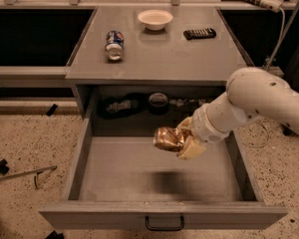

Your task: Place orange can into top drawer

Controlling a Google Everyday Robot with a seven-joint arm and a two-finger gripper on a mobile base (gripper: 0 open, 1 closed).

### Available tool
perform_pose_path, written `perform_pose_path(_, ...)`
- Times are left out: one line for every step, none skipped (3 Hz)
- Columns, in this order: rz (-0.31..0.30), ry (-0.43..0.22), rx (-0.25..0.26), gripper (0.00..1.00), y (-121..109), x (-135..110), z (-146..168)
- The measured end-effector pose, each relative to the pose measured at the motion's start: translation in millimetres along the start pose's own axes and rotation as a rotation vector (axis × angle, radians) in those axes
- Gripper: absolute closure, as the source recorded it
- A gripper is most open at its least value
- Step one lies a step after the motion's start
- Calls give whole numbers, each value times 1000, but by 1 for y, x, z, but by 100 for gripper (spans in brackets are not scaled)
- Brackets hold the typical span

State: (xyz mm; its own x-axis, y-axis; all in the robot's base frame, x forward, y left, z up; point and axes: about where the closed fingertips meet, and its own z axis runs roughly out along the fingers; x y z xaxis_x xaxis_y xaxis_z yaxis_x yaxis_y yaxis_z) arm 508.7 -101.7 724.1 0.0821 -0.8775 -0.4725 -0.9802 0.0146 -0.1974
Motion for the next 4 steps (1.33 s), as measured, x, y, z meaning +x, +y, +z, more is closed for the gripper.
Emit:
perform_pose_path(-68, -17, 14, 100, -10, -29, 22)
perform_pose_path(-87, 52, 35, 100, -16, -33, 53)
perform_pose_path(-37, 138, 37, 100, -28, -20, 87)
perform_pose_path(8, 194, 25, 100, -34, -7, 113)
